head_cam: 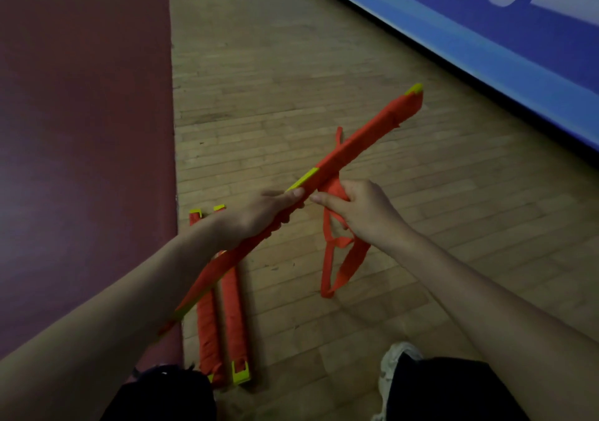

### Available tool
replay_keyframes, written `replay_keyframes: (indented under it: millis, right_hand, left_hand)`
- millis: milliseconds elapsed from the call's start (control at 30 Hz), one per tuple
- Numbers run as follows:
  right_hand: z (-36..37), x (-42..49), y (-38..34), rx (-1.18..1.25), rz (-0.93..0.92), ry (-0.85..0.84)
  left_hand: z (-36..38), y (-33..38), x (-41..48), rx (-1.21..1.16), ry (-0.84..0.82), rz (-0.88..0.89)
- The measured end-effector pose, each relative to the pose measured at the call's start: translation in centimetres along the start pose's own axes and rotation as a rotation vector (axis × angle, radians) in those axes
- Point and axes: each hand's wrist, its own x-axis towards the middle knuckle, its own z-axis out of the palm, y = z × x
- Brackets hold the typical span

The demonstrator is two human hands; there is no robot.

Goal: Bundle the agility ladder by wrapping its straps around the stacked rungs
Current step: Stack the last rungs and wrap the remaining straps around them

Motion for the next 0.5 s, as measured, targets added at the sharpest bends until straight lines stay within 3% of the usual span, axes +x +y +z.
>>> replay_keyframes:
  millis: [400, 500]
  right_hand:
    - [1.0, 0.3, -0.6, 0.057, 0.075, 0.163]
    - [1.2, 0.7, -0.4, 0.258, 0.151, 0.170]
  left_hand:
    - [3.1, -0.7, -0.3, 0.704, 0.254, 0.249]
    - [3.3, -0.8, -0.3, 0.819, 0.296, 0.273]
